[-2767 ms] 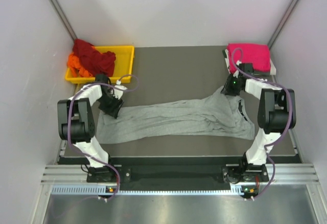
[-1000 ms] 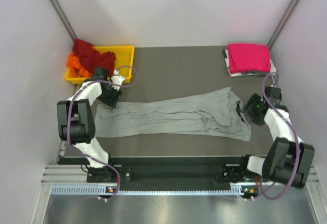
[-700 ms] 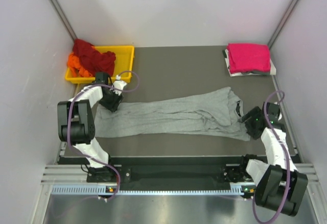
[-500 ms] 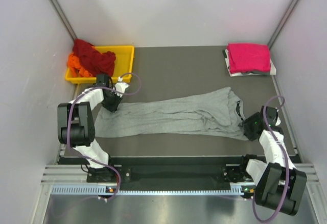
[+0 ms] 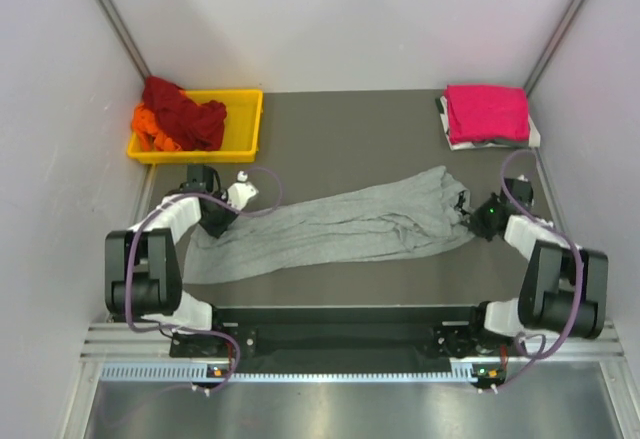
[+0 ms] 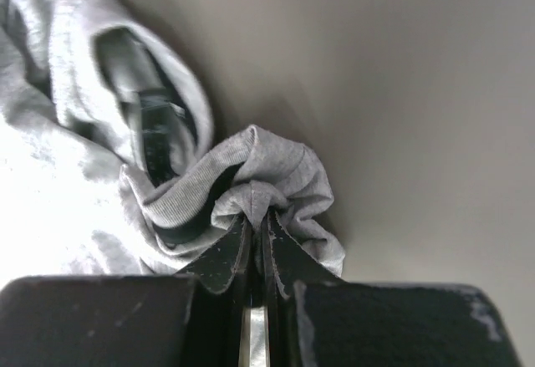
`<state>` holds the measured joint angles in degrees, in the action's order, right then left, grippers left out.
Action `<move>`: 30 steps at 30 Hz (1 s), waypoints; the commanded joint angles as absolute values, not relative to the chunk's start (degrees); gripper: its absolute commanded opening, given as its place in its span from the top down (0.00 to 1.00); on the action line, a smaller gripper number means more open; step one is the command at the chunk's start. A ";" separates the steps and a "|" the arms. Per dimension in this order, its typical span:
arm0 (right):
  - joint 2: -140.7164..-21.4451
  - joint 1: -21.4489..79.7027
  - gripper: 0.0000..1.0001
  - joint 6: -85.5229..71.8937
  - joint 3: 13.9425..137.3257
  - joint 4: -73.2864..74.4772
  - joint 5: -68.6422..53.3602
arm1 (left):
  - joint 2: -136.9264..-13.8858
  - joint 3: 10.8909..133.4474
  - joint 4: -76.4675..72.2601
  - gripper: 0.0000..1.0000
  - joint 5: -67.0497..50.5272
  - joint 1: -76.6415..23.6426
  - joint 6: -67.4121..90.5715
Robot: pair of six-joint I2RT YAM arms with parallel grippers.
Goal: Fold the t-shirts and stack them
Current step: Fold the tshirt
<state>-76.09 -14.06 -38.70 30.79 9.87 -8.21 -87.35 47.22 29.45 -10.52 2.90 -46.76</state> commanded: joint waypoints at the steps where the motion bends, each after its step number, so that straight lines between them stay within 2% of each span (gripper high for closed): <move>1: -84.17 -9.50 1.00 -33.67 35.92 6.24 -5.63 | -85.09 40.88 46.39 1.00 -10.63 2.64 -53.60; 6: -95.06 -4.05 1.00 -32.96 46.28 5.10 -5.54 | -78.05 39.46 57.82 1.00 -12.56 2.72 -61.25; 12: -109.74 2.54 1.00 -31.91 62.11 7.90 -6.24 | -77.96 39.99 60.82 1.00 -17.48 2.02 -62.23; 15: -115.11 5.01 1.00 -31.90 73.96 10.63 -5.45 | -77.43 41.65 60.56 1.00 -20.30 0.44 -60.47; 20: -124.96 5.54 0.97 -33.14 89.70 20.00 -9.39 | -77.78 41.31 56.43 1.00 -20.13 -9.12 -53.71; 24: -136.90 5.89 0.96 -30.77 109.19 29.87 -10.90 | -78.40 42.44 55.11 1.00 -22.57 -16.42 -49.93; 30: -143.33 6.15 0.97 -34.53 122.22 26.90 -10.72 | -79.45 46.22 52.13 1.00 -27.59 -22.23 -45.71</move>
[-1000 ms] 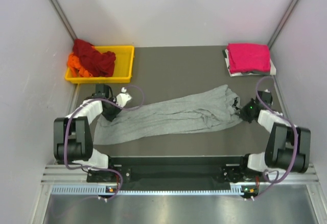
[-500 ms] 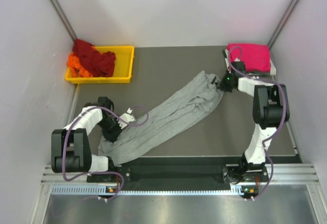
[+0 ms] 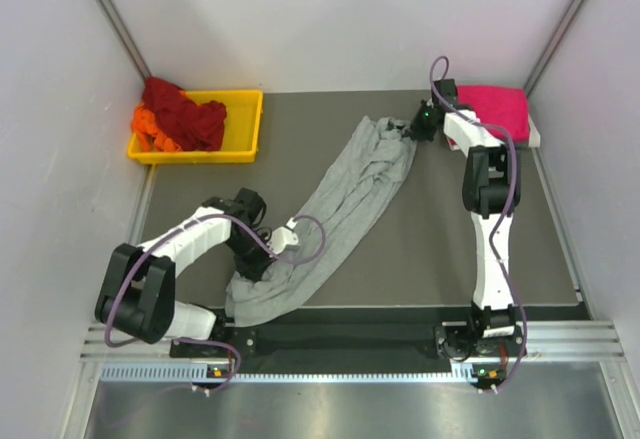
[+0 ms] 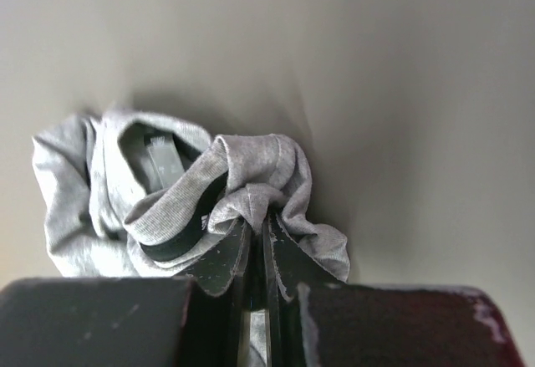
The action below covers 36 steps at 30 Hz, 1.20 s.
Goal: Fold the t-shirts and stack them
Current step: Fold the tshirt
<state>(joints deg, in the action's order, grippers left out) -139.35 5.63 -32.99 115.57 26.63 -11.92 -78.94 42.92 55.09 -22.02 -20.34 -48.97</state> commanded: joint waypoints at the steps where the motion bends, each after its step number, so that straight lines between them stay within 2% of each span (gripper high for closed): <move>1: -144.74 6.24 0.98 -35.15 124.87 27.07 -11.07 | -79.98 46.58 51.25 1.00 -28.12 -23.89 -43.79; 6: -154.32 6.33 1.00 -40.76 139.11 24.18 -12.75 | -82.87 49.92 45.45 1.00 -30.32 -27.42 -39.73; 13: -156.35 5.63 1.00 -47.10 139.92 13.72 -10.99 | -87.89 52.91 42.72 1.00 -34.79 -27.51 -37.09; 20: -157.50 5.36 1.00 -49.84 143.26 8.96 -8.00 | -86.58 55.72 42.45 1.00 -36.22 -27.51 -35.68; 22: -156.27 5.19 0.93 -48.08 142.12 9.58 -8.00 | -85.35 54.85 43.41 1.00 -35.86 -27.51 -36.30; 23: -155.49 5.10 0.84 -47.29 141.34 9.84 -8.26 | -84.73 52.93 44.55 1.00 -35.60 -27.51 -36.65; 25: -152.41 4.84 0.75 -44.66 138.53 10.46 -8.09 | -82.62 50.29 44.65 0.99 -33.24 -27.51 -37.44; 26: -151.27 4.66 0.64 -43.87 137.65 10.89 -8.09 | -81.75 47.75 44.56 0.99 -32.09 -27.42 -37.53; 29: -145.48 4.57 0.48 -40.88 135.18 12.38 -8.17 | -78.67 45.01 44.56 0.96 -27.35 -27.42 -36.65; 31: -143.27 4.57 0.43 -38.94 133.77 13.09 -8.09 | -76.73 44.83 45.35 0.93 -25.85 -27.33 -35.34; 35: -135.38 4.57 0.33 -35.60 131.05 16.25 -5.64 | -74.80 46.66 44.47 0.74 -17.25 -27.16 -29.45; 36: -133.87 4.66 0.31 -34.55 129.83 16.96 -4.93 | -74.79 46.93 44.65 0.65 -15.92 -27.07 -28.57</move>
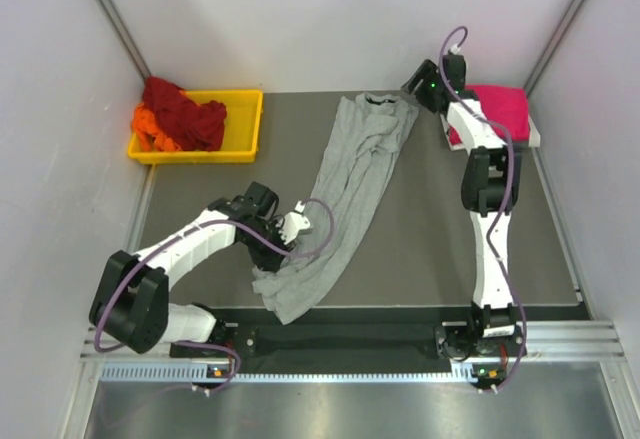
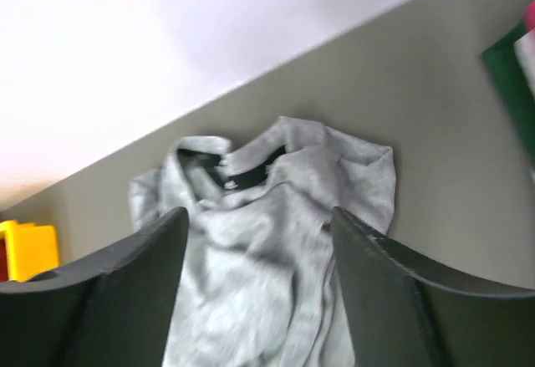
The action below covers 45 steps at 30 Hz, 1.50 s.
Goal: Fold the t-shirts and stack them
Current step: Fold the tshirt
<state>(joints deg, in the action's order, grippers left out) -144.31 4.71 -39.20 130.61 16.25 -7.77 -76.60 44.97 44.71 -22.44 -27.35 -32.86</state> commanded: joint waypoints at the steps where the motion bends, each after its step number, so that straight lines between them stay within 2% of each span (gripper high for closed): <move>1: -132.29 4.66 0.29 -34.19 128.86 18.36 -4.23 | -74.71 47.19 45.08 0.61 -14.60 -27.07 -27.26; 3: -126.43 5.01 0.25 -33.32 123.18 19.77 -2.73 | -74.71 47.29 45.79 0.55 -10.75 -27.07 -26.11; 7: -111.65 8.08 0.11 -31.47 103.23 20.31 -1.15 | -73.31 46.94 48.34 0.34 -5.90 -26.90 -24.00; 8: -104.66 9.04 0.05 -31.20 93.53 20.13 -0.36 | -72.43 46.76 48.17 0.33 -4.93 -26.81 -23.65; 10: -97.24 12.47 0.00 -31.81 83.02 17.86 -0.26 | -69.09 46.58 48.08 0.30 -1.77 -26.28 -22.68; 11: -90.07 15.70 0.00 -33.38 73.22 16.62 -0.26 | -66.30 46.76 48.08 0.28 -0.63 -25.76 -22.33; 14: -77.32 21.95 0.00 -39.16 55.89 15.74 3.06 | -60.24 47.55 48.08 0.21 1.13 -24.61 -22.41; 17: -69.55 32.40 0.00 -48.03 43.74 14.16 4.57 | -55.74 48.16 47.99 0.18 1.93 -24.35 -22.68; 21: -67.24 50.12 0.00 -60.18 38.41 12.30 8.95 | -53.53 48.60 47.29 0.17 3.16 -24.26 -22.07; 24: -70.04 59.90 0.07 -69.15 36.48 6.19 12.83 | -52.83 48.78 47.81 0.17 1.68 -24.26 -21.53; 27: -75.84 63.62 0.12 -75.31 34.63 -1.10 12.13 | -52.56 47.82 47.20 0.17 0.79 -24.26 -21.19; 28: -77.24 64.24 0.19 -76.19 34.37 -3.32 12.13 | -52.65 47.55 47.28 0.17 0.97 -24.26 -21.09; 33: -87.44 62.86 0.34 -76.82 37.18 -7.99 6.52 | -54.22 47.72 48.34 0.17 1.85 -24.26 -20.04; 34: -88.06 62.23 0.44 -76.82 37.26 -8.35 5.29 | -54.49 47.90 48.51 0.17 1.58 -24.26 -20.21; 36: -88.24 61.00 0.53 -76.73 36.57 -8.96 5.10 | -55.81 48.43 49.48 0.17 0.27 -24.26 -20.39; 37: -88.16 60.47 0.63 -76.82 36.13 -9.66 4.66 | -56.33 49.21 50.09 0.17 -1.82 -24.34 -20.48; 39: -88.24 58.29 0.76 -77.17 34.37 -11.59 2.91 | -57.74 50.01 51.41 0.18 -3.07 -24.26 -21.09; 40: -88.24 57.40 0.91 -77.43 33.58 -12.91 0.81 | -58.01 50.62 51.76 0.17 -4.29 -24.34 -21.53; 41: -87.20 56.78 1.00 -78.30 31.40 -13.96 0.36 | -58.53 51.06 52.12 0.17 -4.83 -24.35 -22.32; 45: -80.96 52.92 1.00 -75.95 27.34 -10.14 -1.40 | -59.15 53.00 52.91 0.19 -10.79 -24.35 -25.04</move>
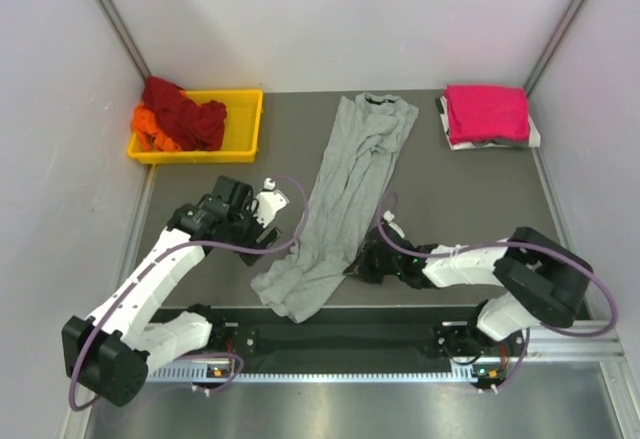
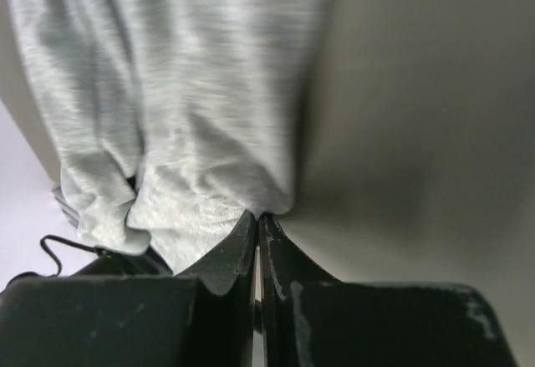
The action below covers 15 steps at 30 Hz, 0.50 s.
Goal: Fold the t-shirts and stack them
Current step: Fold the tshirt
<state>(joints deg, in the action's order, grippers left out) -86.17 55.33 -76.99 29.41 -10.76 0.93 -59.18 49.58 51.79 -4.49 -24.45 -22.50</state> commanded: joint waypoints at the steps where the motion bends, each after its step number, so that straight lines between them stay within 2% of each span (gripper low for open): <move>1: -79.47 52.04 1.00 -74.98 26.81 -8.45 -2.19 | -59.50 53.52 52.30 0.19 -12.38 -24.35 -25.48; 8: -63.49 42.11 1.00 -63.22 23.20 9.29 -8.08 | -65.20 58.27 51.42 0.24 -23.81 -24.70 -28.04; 11: -57.25 34.05 1.00 -57.51 22.77 17.13 -10.89 | -68.63 60.73 49.93 0.35 -26.97 -26.01 -27.51; 13: -55.73 30.60 1.00 -54.33 22.59 20.99 -13.87 | -70.48 62.84 49.92 0.37 -28.82 -27.33 -27.68; 15: -56.07 28.22 0.91 -49.85 23.72 23.45 -14.76 | -72.33 64.59 49.83 0.40 -29.70 -29.96 -27.95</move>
